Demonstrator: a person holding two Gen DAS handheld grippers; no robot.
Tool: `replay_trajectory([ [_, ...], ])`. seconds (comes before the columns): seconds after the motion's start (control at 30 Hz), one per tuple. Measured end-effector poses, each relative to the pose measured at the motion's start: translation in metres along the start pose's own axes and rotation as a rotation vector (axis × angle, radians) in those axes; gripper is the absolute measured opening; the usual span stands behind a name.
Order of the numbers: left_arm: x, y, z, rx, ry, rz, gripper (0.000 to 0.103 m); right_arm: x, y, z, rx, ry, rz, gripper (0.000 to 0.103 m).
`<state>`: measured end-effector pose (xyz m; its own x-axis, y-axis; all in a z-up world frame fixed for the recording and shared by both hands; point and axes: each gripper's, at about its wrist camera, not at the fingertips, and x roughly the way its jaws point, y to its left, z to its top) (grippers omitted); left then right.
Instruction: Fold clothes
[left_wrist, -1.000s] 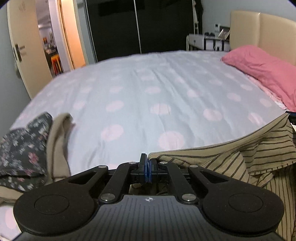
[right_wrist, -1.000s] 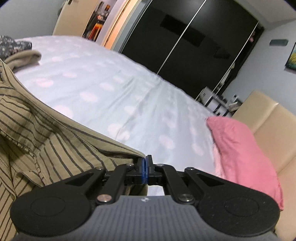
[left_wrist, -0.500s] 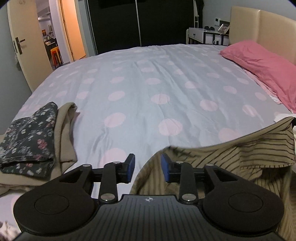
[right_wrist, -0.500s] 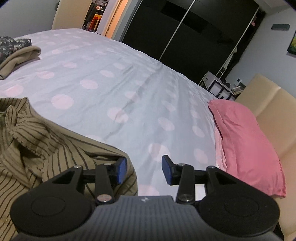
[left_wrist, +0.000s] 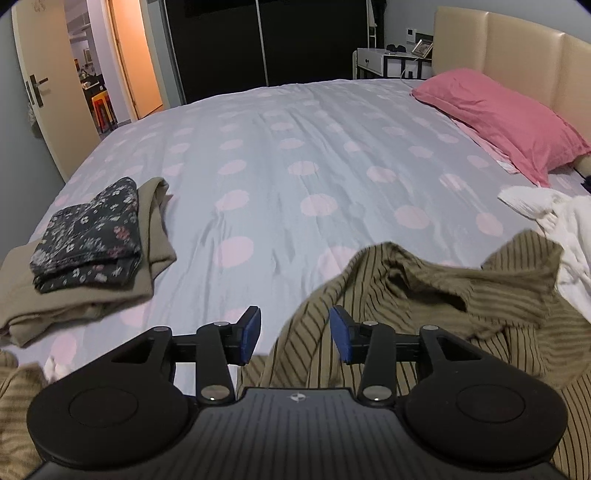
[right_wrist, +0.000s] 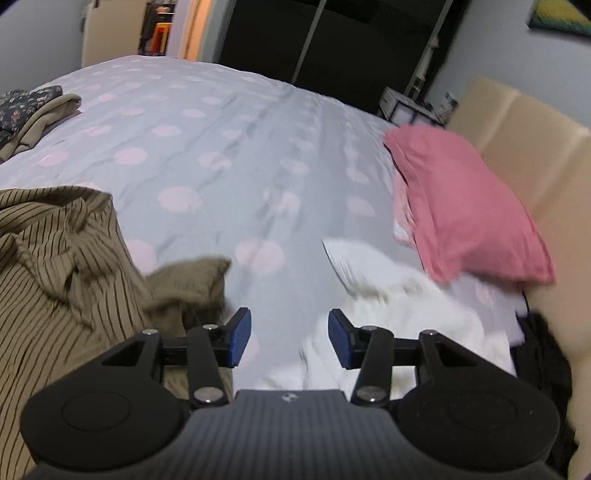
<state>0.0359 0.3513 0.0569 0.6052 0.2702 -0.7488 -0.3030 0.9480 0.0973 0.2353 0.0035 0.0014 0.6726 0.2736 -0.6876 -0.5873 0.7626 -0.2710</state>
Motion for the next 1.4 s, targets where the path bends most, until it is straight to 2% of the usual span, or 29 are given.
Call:
replay_trajectory([
  [0.1,-0.009,0.0,-0.012,-0.002,0.009,-0.004,0.039,-0.008,-0.014,-0.02,0.051,0.012,0.0,0.052],
  [0.17,-0.014,0.003,-0.02,-0.01,0.011,-0.007,0.04,-0.011,-0.021,-0.031,0.076,0.021,-0.007,0.059],
  [0.27,-0.017,0.009,-0.031,-0.037,0.015,-0.001,0.042,-0.008,-0.028,-0.052,0.1,0.057,-0.016,0.06],
  [0.4,-0.012,0.015,-0.038,-0.08,0.032,-0.003,0.042,0.013,-0.043,-0.081,0.088,0.153,-0.073,0.061],
  [0.47,-0.009,0.012,-0.039,-0.078,0.043,-0.007,0.042,0.023,-0.055,-0.091,0.116,0.189,-0.068,0.069],
  [0.5,-0.007,0.01,-0.039,-0.072,0.048,-0.007,0.042,0.027,-0.057,-0.094,0.116,0.198,-0.068,0.074],
  [0.67,0.004,0.004,-0.037,-0.058,0.068,-0.012,0.042,0.051,-0.054,-0.099,0.08,0.248,-0.079,0.078],
  [0.8,0.013,0.001,-0.036,-0.056,0.084,-0.013,0.042,0.078,-0.051,-0.108,0.027,0.317,-0.135,0.078],
  [0.9,0.019,0.0,-0.035,-0.053,0.098,-0.008,0.042,0.097,-0.05,-0.114,-0.006,0.367,-0.173,0.076],
  [0.97,0.024,-0.002,-0.034,-0.053,0.109,0.002,0.042,0.101,-0.057,-0.114,0.031,0.371,-0.169,0.07],
  [1.03,0.028,-0.003,-0.034,-0.054,0.117,0.008,0.042,0.101,-0.062,-0.112,0.047,0.375,-0.185,0.044],
  [1.13,0.028,-0.003,-0.032,-0.059,0.119,0.007,0.042,0.098,-0.074,-0.112,0.055,0.374,-0.254,0.032],
  [1.27,0.024,-0.002,-0.032,-0.063,0.106,0.003,0.042,0.09,-0.111,-0.12,0.126,0.38,-0.386,0.03],
  [1.4,0.022,-0.001,-0.033,-0.064,0.102,0.013,0.042,0.072,-0.164,-0.133,0.278,0.384,-0.508,0.03],
])
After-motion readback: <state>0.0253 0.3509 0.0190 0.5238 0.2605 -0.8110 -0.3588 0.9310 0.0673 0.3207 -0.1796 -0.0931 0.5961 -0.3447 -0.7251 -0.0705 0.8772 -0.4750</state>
